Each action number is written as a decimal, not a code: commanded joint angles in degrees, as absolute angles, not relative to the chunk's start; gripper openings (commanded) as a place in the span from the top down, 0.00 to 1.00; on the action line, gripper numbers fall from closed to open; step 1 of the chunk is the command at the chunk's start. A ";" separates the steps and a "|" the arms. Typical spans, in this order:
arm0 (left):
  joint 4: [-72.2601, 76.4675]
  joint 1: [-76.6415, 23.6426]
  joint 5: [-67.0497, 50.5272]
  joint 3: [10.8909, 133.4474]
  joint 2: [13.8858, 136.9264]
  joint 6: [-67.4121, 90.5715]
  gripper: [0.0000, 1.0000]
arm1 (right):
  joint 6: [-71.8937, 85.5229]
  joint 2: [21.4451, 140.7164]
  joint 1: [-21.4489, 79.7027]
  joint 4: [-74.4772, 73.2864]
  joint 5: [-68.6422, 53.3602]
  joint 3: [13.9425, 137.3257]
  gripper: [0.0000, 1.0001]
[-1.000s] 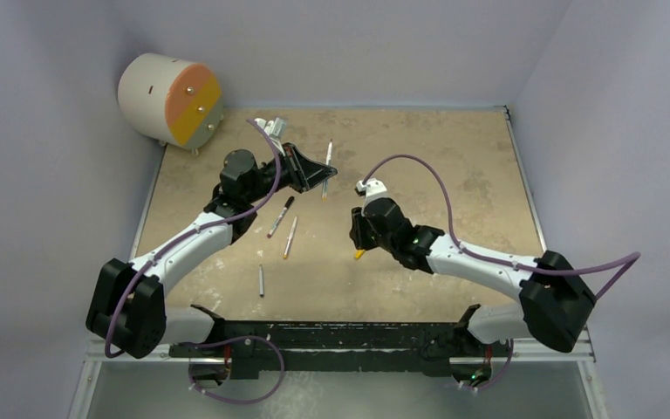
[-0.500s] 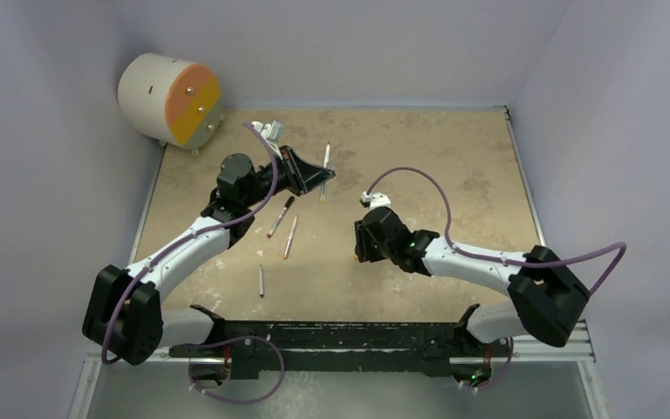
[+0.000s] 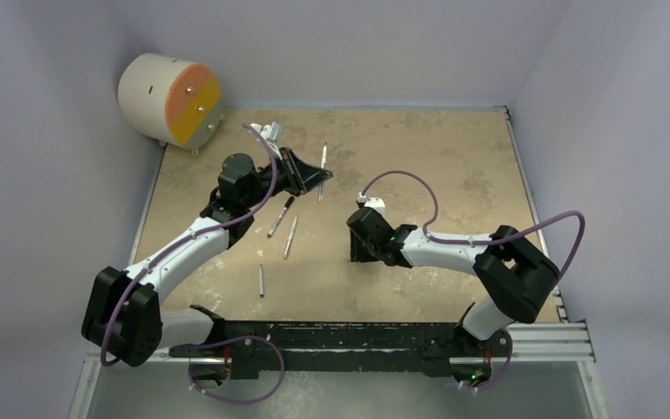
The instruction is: Insert the pens into the pen caps
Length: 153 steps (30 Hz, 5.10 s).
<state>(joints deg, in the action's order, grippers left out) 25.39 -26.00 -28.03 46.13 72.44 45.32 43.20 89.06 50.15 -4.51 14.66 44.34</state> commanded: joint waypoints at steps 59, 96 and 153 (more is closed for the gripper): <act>64.61 -38.35 -39.48 39.24 70.08 57.15 1.00 | 24.94 55.17 41.84 34.23 8.83 54.23 1.00; 62.40 -38.41 -37.98 43.21 72.73 54.51 1.00 | 28.01 54.23 41.86 39.05 -4.05 50.77 1.00; 61.88 -38.41 -39.20 43.37 71.97 53.97 1.00 | 28.23 52.95 41.85 38.20 -5.89 50.59 1.00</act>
<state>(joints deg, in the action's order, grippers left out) 59.88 -38.39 -38.76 41.04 73.34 54.85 27.94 53.95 41.87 35.48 -5.74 50.13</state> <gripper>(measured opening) 0.085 0.135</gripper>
